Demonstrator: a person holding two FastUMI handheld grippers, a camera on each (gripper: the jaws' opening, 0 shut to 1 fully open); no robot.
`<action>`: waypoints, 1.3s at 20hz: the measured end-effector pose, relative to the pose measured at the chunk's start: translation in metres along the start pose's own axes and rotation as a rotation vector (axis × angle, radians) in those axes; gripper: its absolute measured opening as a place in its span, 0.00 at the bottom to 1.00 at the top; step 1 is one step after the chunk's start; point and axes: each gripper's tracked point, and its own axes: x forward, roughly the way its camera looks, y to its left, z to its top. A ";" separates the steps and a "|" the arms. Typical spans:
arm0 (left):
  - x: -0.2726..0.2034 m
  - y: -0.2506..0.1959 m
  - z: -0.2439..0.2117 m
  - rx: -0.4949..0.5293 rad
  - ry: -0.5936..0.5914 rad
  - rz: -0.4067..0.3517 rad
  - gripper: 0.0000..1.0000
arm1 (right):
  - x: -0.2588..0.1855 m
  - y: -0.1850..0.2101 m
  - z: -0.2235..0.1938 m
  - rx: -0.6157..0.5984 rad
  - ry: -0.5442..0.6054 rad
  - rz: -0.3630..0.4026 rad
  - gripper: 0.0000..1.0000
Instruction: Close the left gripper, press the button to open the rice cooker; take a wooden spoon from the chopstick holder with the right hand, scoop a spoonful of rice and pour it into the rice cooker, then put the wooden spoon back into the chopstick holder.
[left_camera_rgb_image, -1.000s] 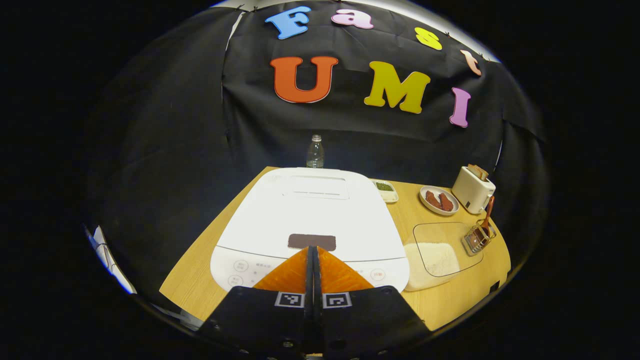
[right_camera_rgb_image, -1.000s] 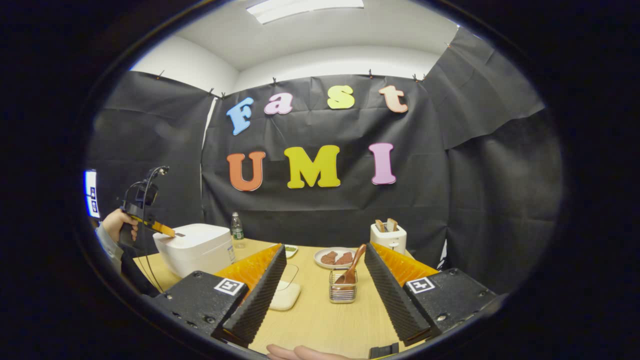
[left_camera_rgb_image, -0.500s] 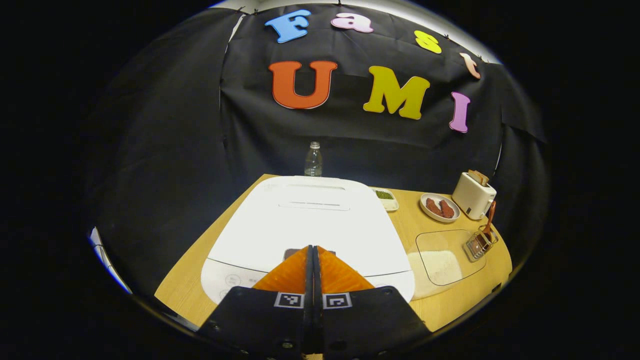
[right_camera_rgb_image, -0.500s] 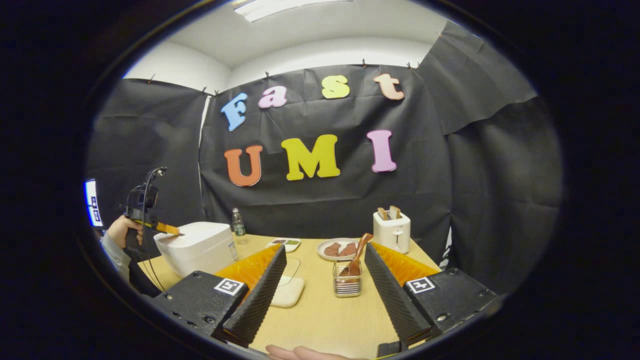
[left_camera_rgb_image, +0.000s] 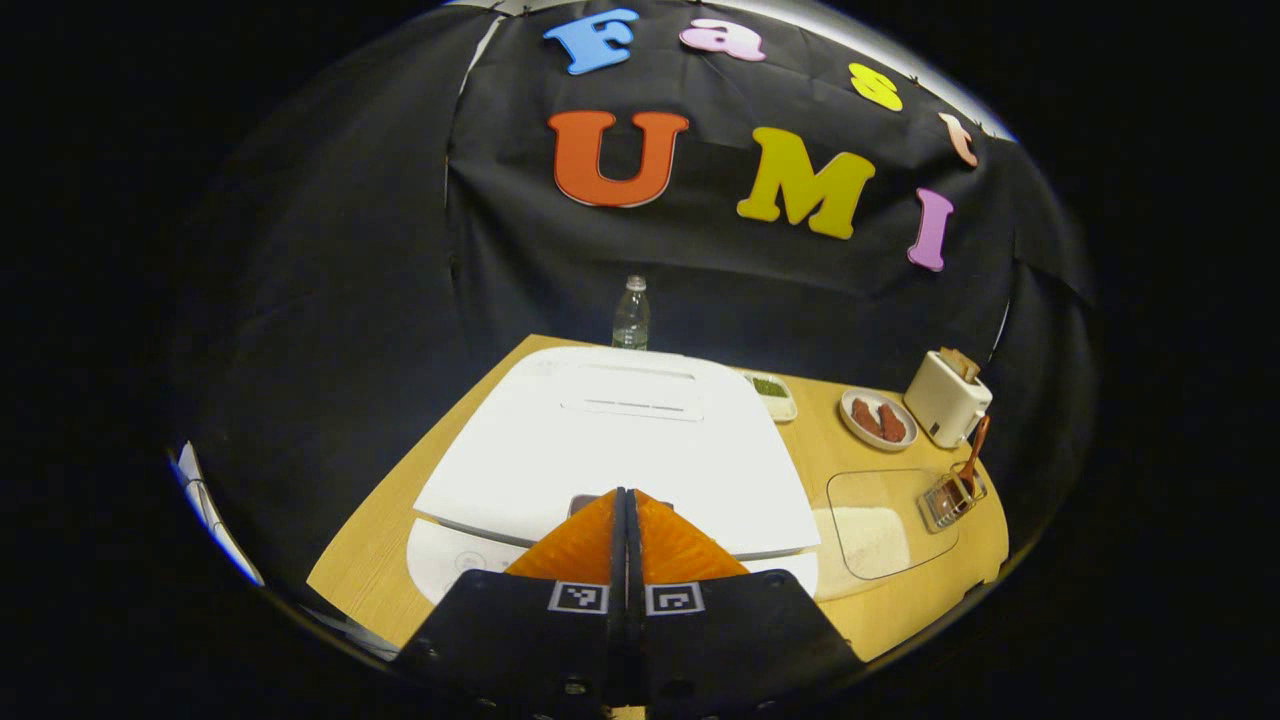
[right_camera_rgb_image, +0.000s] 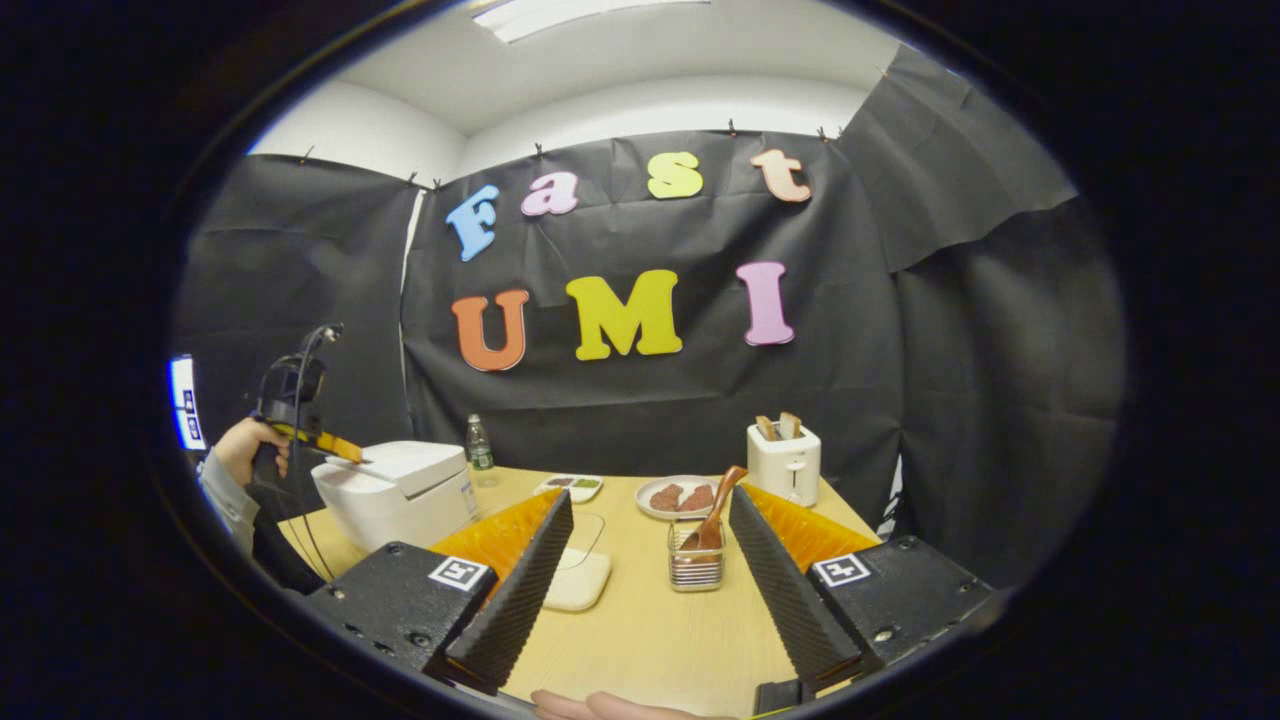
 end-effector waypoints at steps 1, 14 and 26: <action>-0.010 0.002 0.017 0.009 -0.066 0.016 0.00 | -0.002 0.002 0.001 -0.010 -0.002 0.001 1.00; -0.101 -0.040 0.046 0.118 -0.278 -0.034 0.40 | -0.001 0.003 0.014 -0.049 -0.039 -0.033 1.00; -0.131 -0.057 0.025 0.082 -0.430 -0.071 0.97 | 0.076 -0.039 -0.039 0.017 0.074 -0.112 1.00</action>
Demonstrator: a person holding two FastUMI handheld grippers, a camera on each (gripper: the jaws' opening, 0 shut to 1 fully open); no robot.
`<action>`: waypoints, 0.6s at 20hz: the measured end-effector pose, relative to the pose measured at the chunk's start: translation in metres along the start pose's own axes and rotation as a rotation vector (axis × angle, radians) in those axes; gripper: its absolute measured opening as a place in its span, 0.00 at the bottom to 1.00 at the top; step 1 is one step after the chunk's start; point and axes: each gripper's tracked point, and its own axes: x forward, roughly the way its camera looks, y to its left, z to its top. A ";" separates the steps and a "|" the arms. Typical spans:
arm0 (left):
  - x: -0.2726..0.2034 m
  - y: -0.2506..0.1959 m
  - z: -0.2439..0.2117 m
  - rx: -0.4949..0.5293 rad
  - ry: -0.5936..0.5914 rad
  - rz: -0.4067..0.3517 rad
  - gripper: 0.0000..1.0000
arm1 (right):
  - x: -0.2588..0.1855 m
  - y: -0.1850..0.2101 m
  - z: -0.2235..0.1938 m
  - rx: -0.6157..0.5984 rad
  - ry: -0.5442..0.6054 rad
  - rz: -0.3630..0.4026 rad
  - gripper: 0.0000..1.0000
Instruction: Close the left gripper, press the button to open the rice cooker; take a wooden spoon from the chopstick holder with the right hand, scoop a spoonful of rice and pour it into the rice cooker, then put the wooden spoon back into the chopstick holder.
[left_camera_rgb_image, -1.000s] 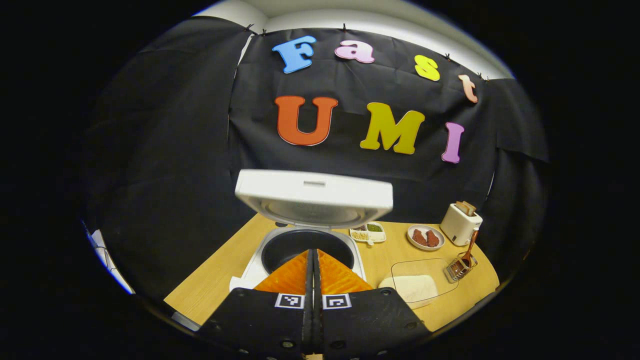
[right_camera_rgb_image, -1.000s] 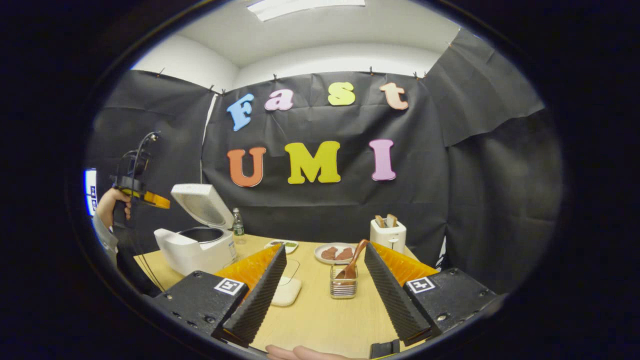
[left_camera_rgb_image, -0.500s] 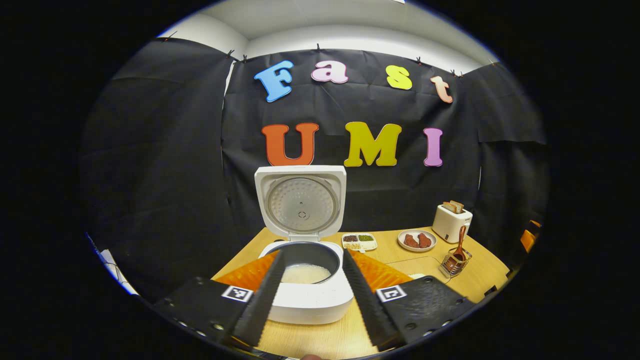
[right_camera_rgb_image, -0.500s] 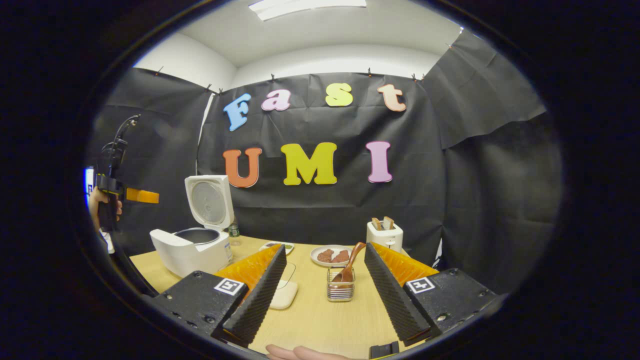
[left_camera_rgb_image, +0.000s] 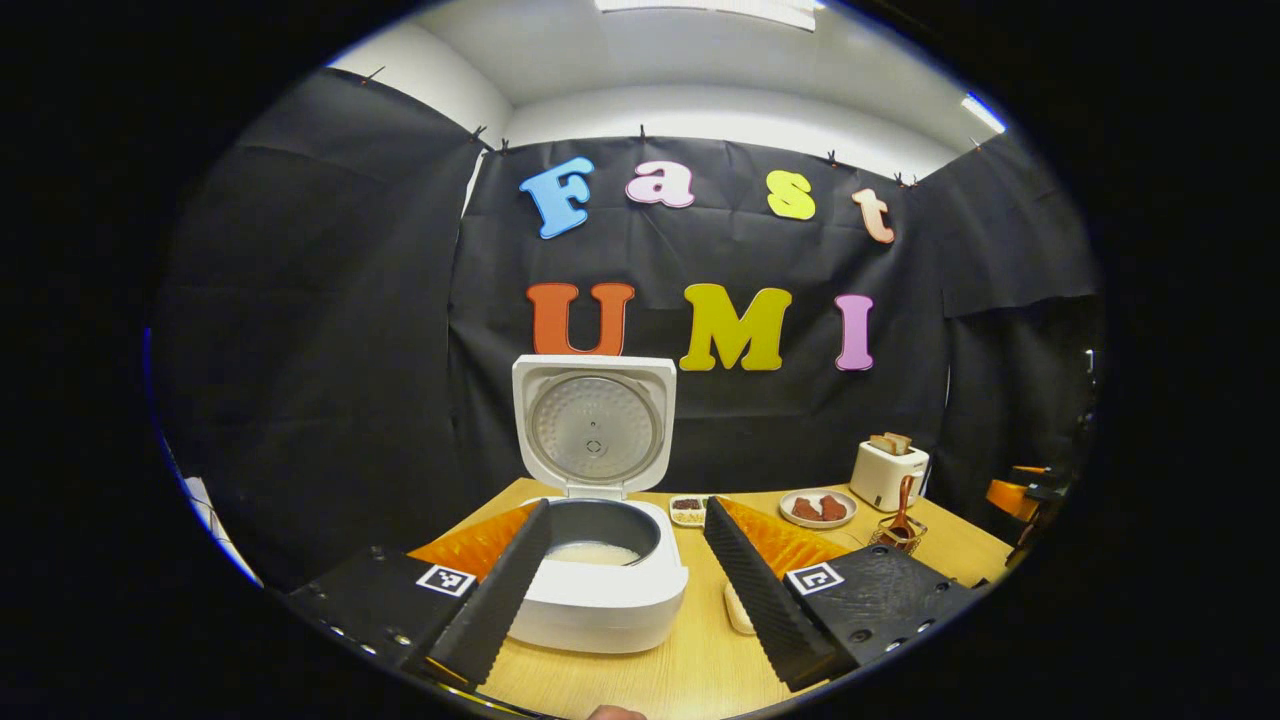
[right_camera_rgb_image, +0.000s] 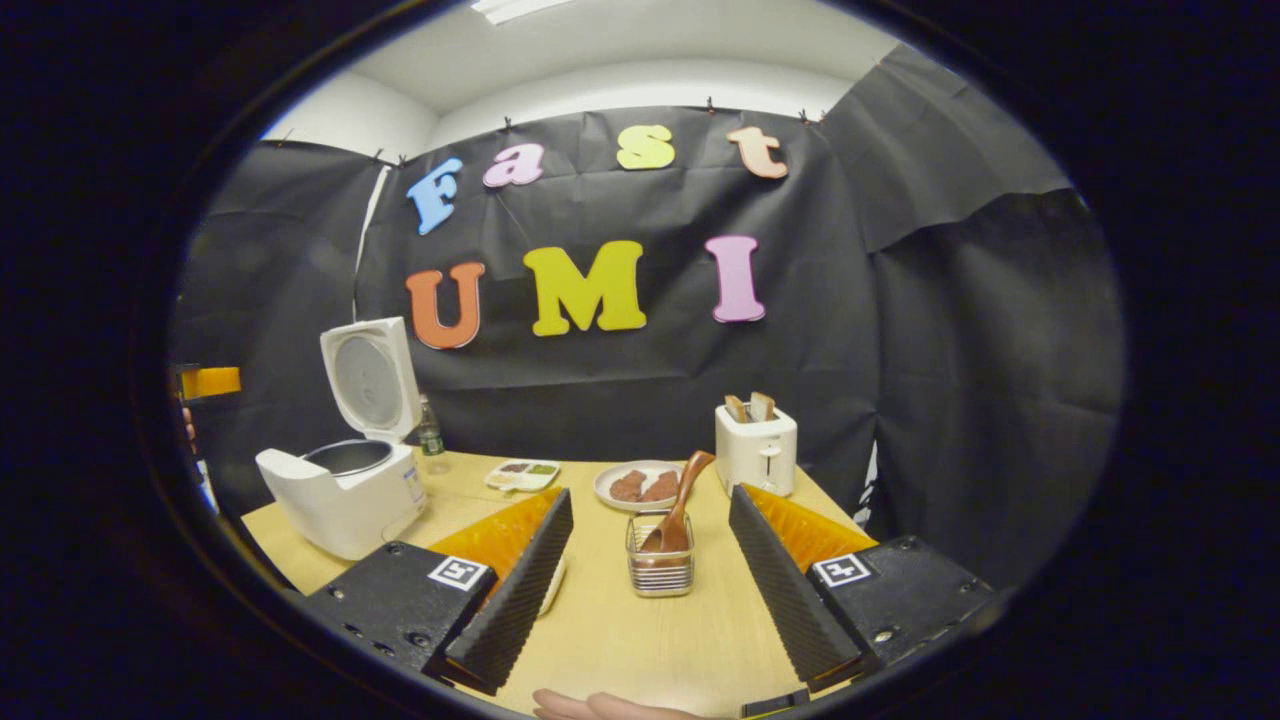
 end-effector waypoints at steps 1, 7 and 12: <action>-0.002 -0.002 -0.003 0.001 -0.004 -0.004 0.97 | 0.011 -0.004 -0.005 0.008 0.013 -0.006 1.00; -0.009 -0.009 -0.011 0.012 -0.035 -0.016 0.97 | 0.081 -0.017 -0.036 0.062 0.106 -0.020 1.00; -0.002 -0.014 -0.026 0.025 -0.030 -0.008 0.98 | 0.144 -0.015 -0.060 0.067 0.175 0.001 1.00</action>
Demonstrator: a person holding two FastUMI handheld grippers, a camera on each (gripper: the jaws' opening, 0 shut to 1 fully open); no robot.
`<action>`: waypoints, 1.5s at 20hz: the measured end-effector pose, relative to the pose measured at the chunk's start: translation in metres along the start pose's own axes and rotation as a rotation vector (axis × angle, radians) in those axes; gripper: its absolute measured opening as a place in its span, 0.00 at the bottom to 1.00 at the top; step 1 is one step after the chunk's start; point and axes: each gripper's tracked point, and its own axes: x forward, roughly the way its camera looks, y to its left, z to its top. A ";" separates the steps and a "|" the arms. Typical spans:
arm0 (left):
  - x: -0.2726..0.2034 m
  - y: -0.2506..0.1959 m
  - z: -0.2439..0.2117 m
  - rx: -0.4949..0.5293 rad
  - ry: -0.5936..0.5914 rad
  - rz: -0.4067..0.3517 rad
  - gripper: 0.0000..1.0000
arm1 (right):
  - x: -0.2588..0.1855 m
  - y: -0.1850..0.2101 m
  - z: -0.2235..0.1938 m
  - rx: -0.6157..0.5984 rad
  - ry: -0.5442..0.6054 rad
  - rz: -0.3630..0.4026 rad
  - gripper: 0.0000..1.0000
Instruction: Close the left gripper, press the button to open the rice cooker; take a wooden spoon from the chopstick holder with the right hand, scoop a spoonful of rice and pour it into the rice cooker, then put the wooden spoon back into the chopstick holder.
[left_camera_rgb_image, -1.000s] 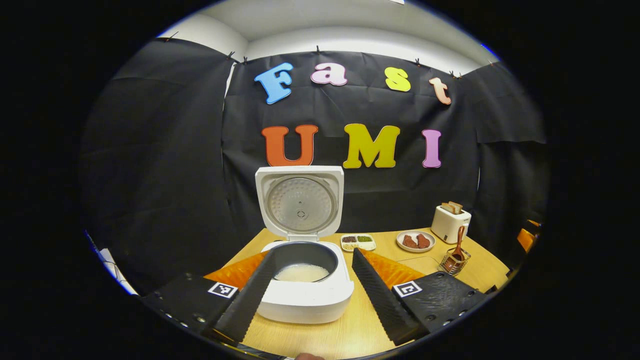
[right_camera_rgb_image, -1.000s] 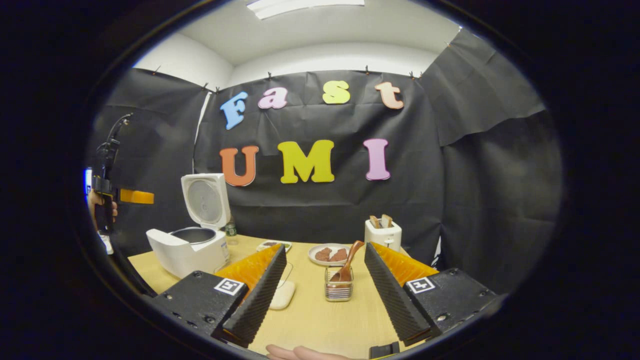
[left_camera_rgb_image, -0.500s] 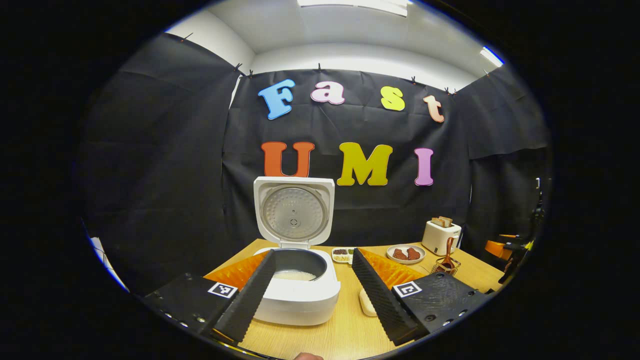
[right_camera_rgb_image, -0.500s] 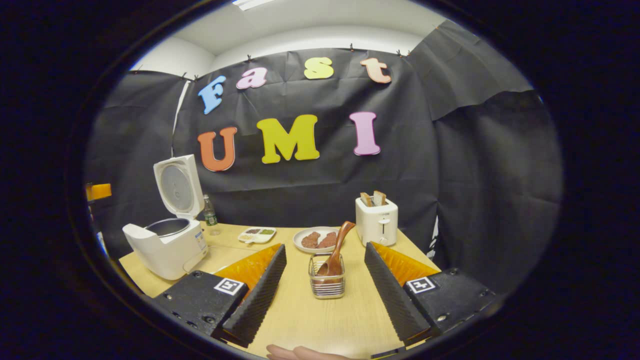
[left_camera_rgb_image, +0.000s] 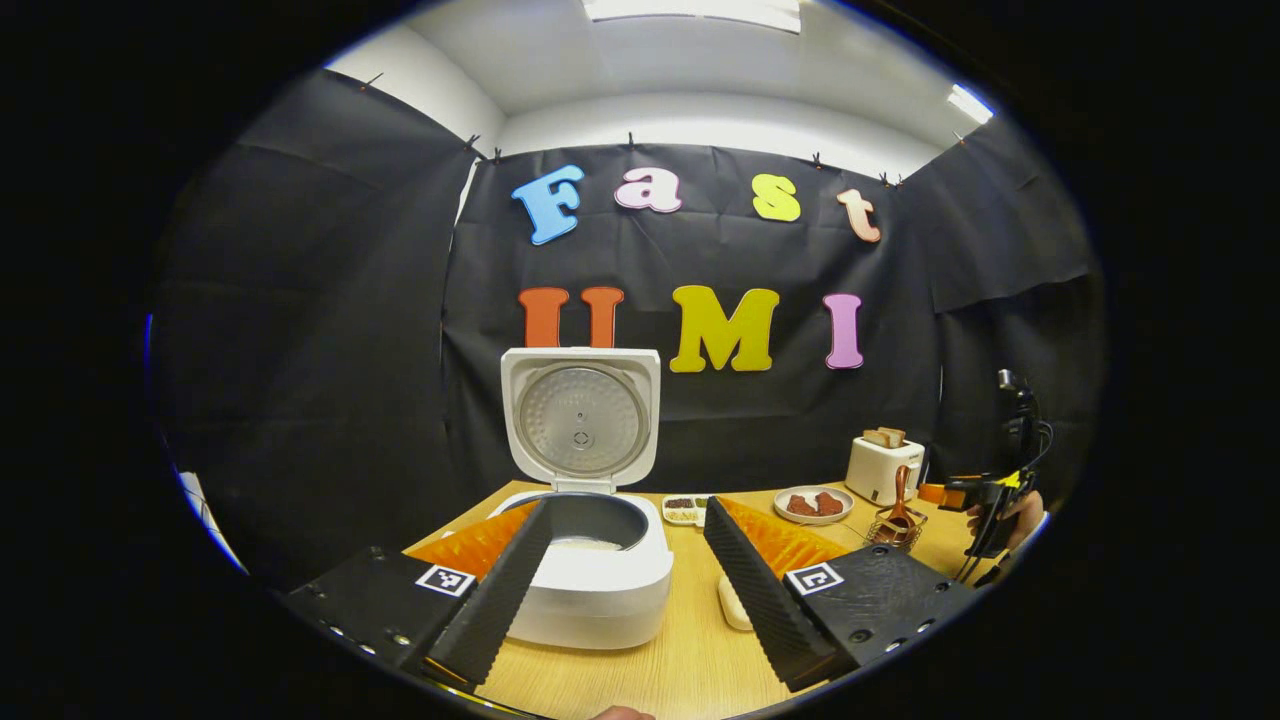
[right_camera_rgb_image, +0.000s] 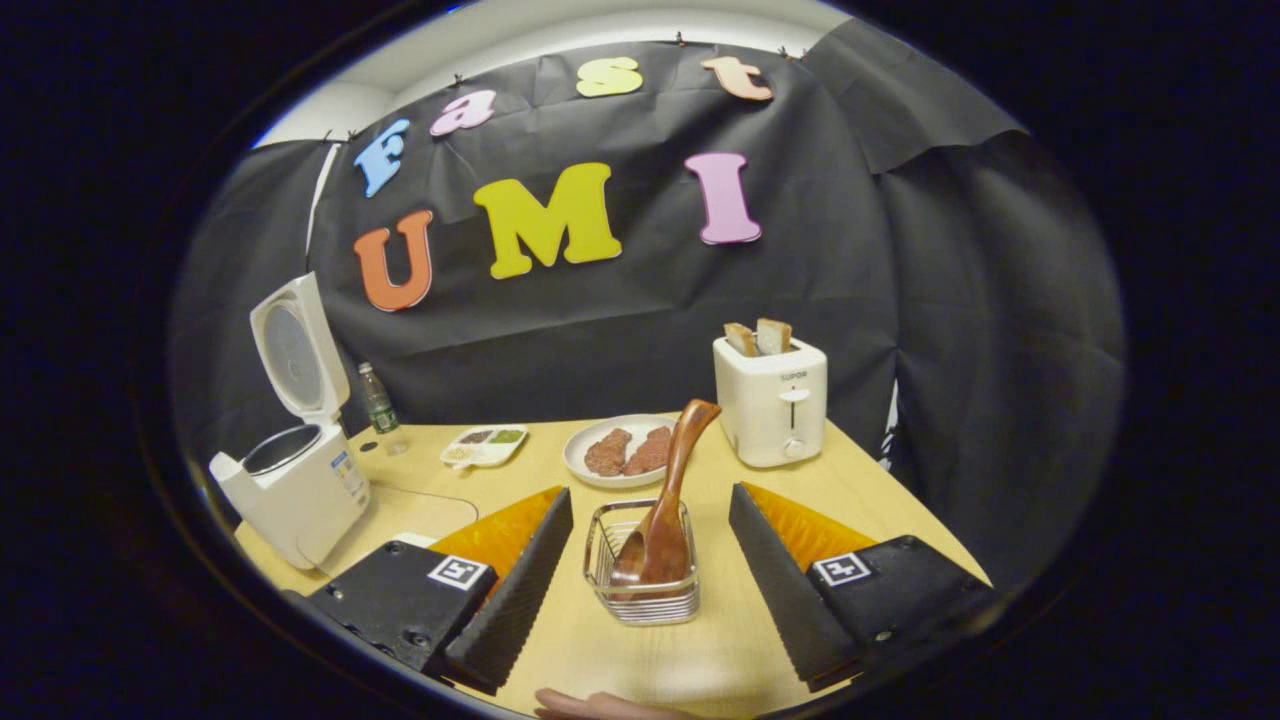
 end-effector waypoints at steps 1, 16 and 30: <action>0.001 -0.002 -0.003 0.000 0.000 0.000 0.98 | 0.012 0.001 -0.002 -0.005 0.014 0.007 1.00; 0.024 -0.041 -0.047 0.012 0.026 -0.157 0.96 | 0.122 -0.040 -0.012 0.204 0.240 0.064 0.89; -0.006 -0.049 -0.060 0.044 0.005 -0.236 0.95 | 0.107 -0.016 -0.005 0.254 0.256 0.126 0.22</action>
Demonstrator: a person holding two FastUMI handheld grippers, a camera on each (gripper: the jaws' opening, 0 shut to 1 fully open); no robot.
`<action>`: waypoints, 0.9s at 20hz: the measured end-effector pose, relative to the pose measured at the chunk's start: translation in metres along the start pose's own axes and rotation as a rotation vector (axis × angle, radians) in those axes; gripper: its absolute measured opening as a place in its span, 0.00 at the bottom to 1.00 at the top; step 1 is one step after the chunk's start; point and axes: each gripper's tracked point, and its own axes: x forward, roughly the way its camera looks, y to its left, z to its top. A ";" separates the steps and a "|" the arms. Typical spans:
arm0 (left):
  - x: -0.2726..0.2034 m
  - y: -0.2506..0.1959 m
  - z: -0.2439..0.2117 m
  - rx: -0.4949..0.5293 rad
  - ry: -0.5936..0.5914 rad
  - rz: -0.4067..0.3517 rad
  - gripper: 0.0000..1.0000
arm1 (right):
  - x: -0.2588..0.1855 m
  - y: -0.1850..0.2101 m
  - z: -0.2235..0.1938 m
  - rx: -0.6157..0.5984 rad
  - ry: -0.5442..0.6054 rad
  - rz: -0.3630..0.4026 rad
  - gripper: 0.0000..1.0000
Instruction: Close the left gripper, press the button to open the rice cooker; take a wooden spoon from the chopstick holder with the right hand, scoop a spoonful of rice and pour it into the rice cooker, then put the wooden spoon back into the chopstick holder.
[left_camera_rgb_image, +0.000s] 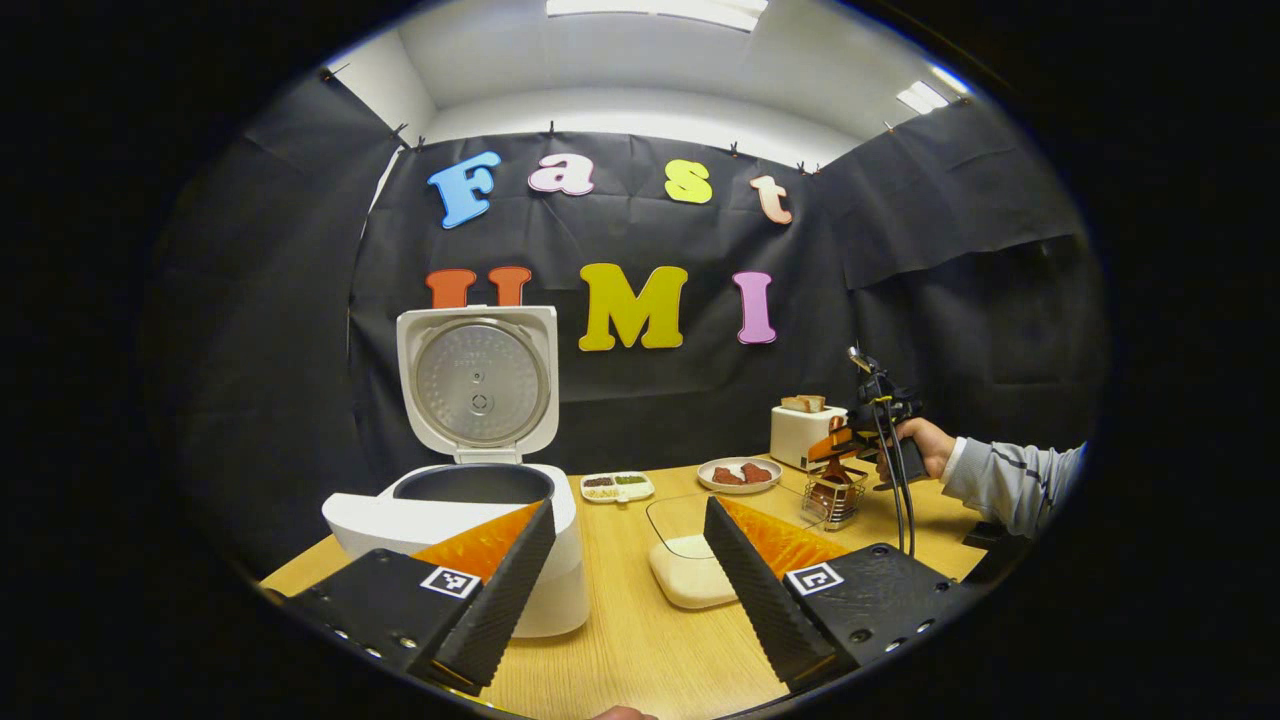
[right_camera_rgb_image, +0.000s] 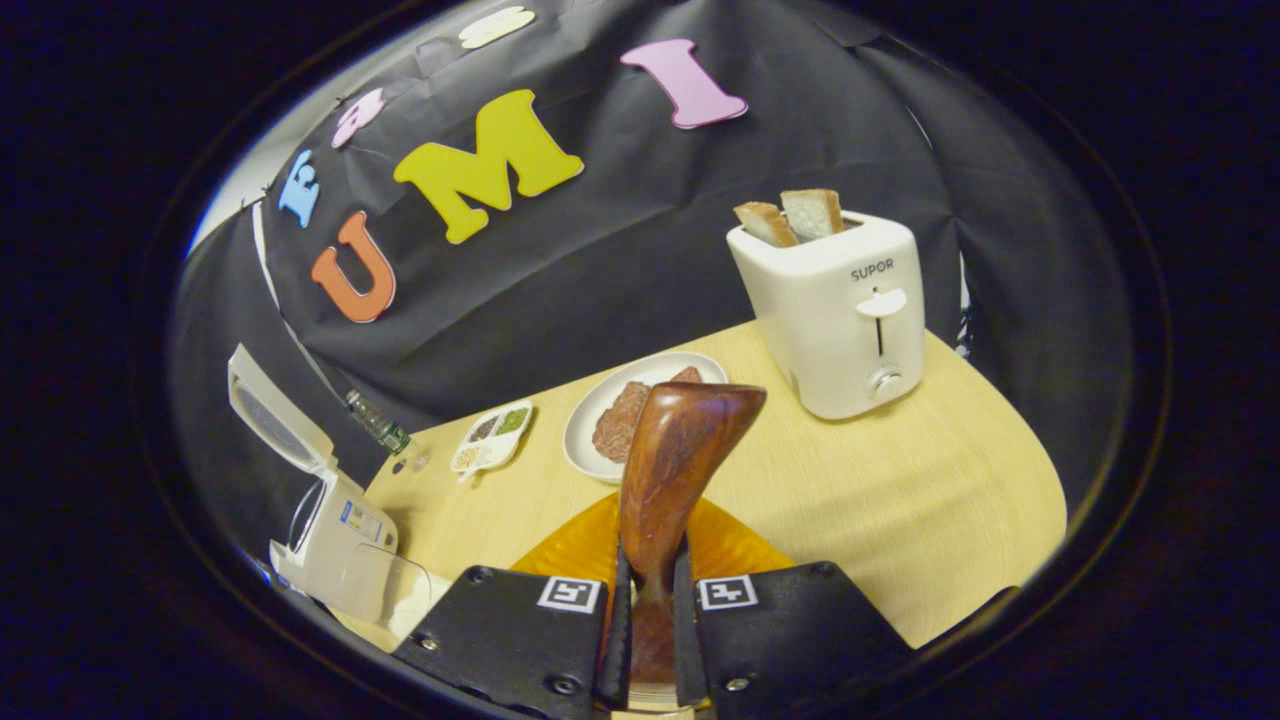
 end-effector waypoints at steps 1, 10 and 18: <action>-0.004 0.003 0.000 0.003 0.008 0.011 0.95 | -0.007 0.002 0.004 -0.007 -0.021 -0.007 0.22; -0.052 0.024 0.011 -0.001 -0.014 0.040 0.95 | -0.080 0.050 0.045 -0.127 -0.177 -0.060 0.22; -0.084 0.035 0.017 0.030 -0.030 0.083 0.95 | -0.127 0.139 0.045 -0.367 -0.275 -0.108 0.22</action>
